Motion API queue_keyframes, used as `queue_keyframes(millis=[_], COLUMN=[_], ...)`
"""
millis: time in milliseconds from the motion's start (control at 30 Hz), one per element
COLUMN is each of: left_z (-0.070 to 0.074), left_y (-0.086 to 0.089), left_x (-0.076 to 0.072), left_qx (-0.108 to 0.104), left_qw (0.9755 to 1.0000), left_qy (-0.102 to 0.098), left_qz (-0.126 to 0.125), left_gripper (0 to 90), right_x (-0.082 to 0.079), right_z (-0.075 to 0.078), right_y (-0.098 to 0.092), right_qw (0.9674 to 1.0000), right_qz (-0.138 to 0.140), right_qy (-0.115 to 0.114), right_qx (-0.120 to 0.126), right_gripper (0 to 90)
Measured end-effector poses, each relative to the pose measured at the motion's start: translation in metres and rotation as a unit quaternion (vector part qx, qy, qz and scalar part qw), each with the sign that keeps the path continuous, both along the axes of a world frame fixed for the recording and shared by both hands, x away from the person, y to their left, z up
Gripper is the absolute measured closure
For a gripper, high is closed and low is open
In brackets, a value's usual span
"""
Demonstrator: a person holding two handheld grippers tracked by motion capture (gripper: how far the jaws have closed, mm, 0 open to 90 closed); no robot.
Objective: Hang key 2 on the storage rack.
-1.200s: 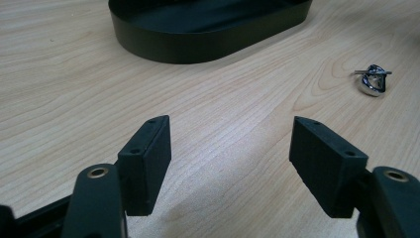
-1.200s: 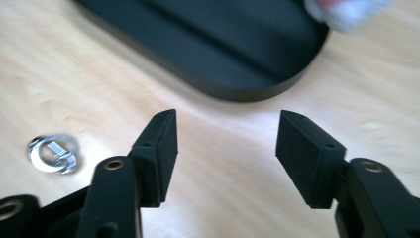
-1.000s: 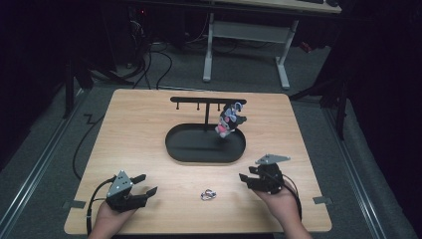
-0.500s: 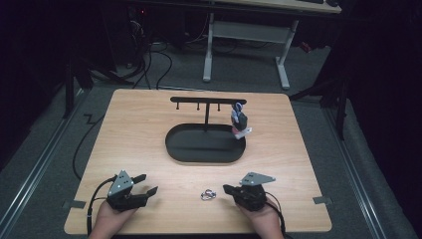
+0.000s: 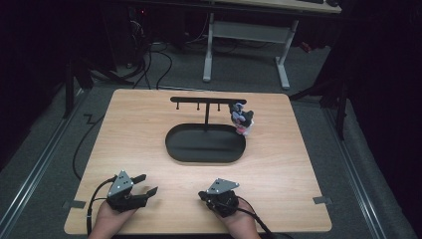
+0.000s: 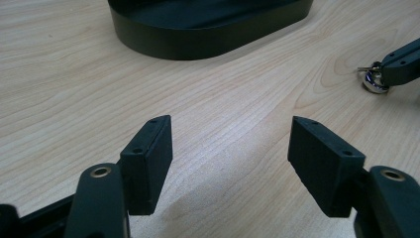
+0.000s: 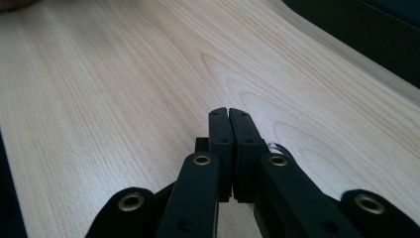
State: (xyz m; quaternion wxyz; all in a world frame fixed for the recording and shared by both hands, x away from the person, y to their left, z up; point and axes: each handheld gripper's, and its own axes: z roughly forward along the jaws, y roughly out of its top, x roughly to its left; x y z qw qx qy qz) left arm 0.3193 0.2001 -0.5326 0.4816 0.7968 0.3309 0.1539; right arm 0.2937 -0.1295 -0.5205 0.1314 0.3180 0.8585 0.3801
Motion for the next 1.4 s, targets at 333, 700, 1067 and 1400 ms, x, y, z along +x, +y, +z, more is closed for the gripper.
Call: queue_keyframes(millis=[333,700,1067,1400], left_z=[0.0,0.0,0.0,0.0], left_y=[0.0,-0.001,-0.001,-0.001], left_x=[0.0,0.001,0.001,0.001], left_qx=[0.0,0.003,0.002,0.003], left_qw=[1.0,1.0,1.0,1.0], left_qy=[0.002,0.005,0.004,0.005], left_qz=[-0.002,-0.001,-0.001,-0.002], left_gripper=[34.5,34.6,34.4,34.3], right_x=[-0.006,-0.003,0.008,-0.002], right_z=[-0.004,0.006,0.0,-0.004], right_y=[-0.026,-0.044,0.019,0.005], right_qw=[0.9994,0.998,0.9999,0.9987], right_qz=[-0.027,-0.062,-0.006,-0.031], right_qy=[0.012,0.003,0.009,0.014], right_qx=[-0.019,0.006,-0.011,-0.038], right_gripper=[89.0,87.6,84.1,84.5])
